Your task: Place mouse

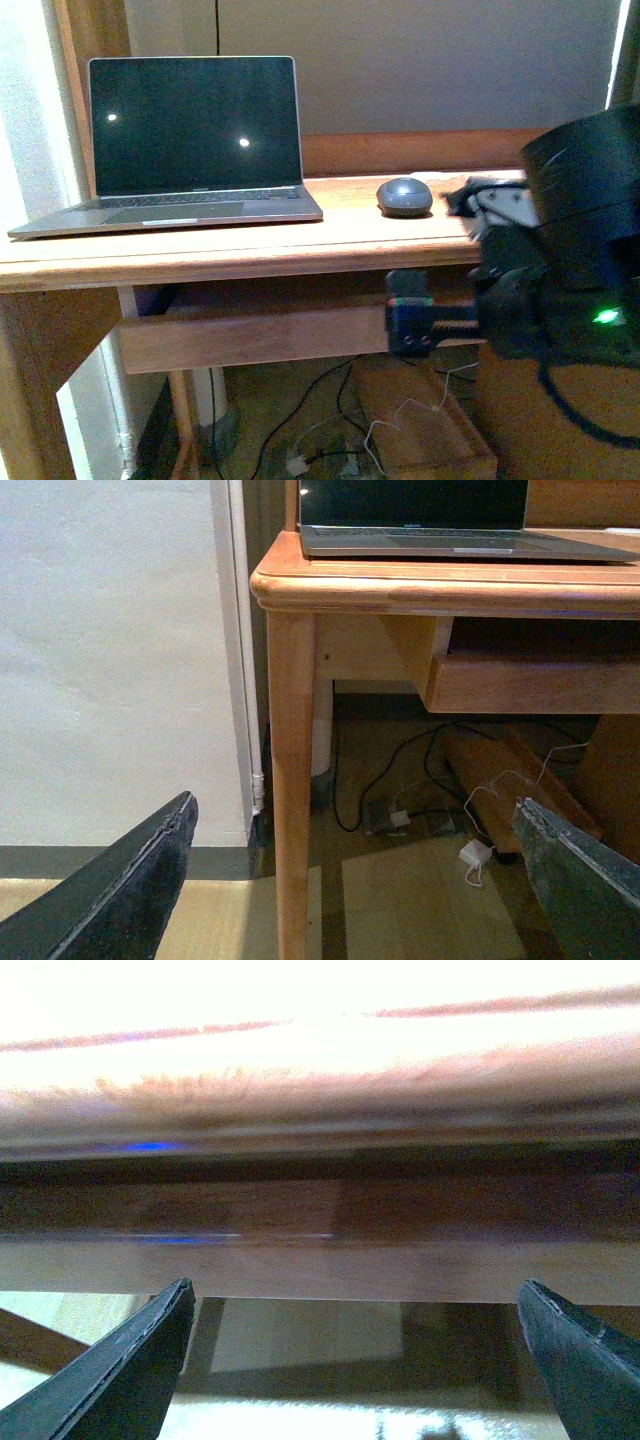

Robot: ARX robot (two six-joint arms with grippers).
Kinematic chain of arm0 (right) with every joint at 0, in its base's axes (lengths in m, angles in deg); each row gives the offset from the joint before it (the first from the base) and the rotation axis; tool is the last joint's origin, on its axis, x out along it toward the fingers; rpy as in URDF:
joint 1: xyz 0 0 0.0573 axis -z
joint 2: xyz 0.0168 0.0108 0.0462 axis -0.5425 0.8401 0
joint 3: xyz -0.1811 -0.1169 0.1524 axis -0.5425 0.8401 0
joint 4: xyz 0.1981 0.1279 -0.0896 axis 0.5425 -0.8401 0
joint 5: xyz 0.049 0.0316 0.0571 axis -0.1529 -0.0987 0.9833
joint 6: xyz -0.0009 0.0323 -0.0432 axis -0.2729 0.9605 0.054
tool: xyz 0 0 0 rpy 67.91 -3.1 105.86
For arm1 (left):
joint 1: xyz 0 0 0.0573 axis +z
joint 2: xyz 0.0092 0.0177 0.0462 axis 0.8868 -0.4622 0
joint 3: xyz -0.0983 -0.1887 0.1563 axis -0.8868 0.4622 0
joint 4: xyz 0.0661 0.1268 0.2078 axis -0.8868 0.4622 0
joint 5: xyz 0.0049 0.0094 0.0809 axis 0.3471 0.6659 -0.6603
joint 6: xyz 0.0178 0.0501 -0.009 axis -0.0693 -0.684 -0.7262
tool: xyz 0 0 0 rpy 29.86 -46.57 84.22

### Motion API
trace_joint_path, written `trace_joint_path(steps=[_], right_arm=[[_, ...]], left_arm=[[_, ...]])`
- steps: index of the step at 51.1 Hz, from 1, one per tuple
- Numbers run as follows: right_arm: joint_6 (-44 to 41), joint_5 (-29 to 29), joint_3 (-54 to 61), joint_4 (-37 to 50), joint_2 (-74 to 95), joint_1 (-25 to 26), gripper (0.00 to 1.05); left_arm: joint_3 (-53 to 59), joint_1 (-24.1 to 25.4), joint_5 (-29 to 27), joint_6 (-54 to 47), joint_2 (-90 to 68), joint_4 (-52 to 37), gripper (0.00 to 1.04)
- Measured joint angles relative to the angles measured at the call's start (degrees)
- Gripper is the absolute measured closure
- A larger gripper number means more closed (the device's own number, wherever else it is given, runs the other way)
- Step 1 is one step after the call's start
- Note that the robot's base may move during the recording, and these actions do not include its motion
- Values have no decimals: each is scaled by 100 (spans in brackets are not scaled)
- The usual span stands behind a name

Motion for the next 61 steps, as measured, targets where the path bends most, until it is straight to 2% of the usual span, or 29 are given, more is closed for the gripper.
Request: trace_joint_path(steps=[9,17,23,30,33,36,41,44,46,48,52,54,56,61], right_arm=[[79,-374,1657,-212,-2396,457,7],[444,-568,2680,-970,-4039,455,7],[721,-1246,3453,-1954,-5866,17,7],[949,-2487,4166,-3045,-8000,-1012,9],[247,-1764,4684,-2291,-8721,-763,22],[-352,-1161,4944,-2203,-9136,-284,34],[-704,-476,5237,-2234,-9530,407,51],[-802,-267,5423,-2264,-9746,682,62],[-835,-46,5423,-2299,-9809,901,72],[-866,437,5423,-2345,-9864,1217,79],[-905,693,5423,-2347,-9912,1624,90],[-918,719,5423,-2350,-9914,1735,98],[-931,748,5423,-2356,-9914,1751,103],[-944,761,5423,-2358,-9916,1764,102]], left_arm=[[0,0,0,0,0,0,8],[0,0,0,0,0,0,8],[0,0,0,0,0,0,8],[0,0,0,0,0,0,8],[0,0,0,0,0,0,8],[0,0,0,0,0,0,8],[0,0,0,0,0,0,8],[0,0,-2,0,0,0,8],[0,0,2,0,0,0,8],[0,0,0,0,0,0,8],[0,0,0,0,0,0,8],[0,0,-4,0,2,0,8],[0,0,-2,0,2,0,8],[0,0,-2,0,2,0,8]])
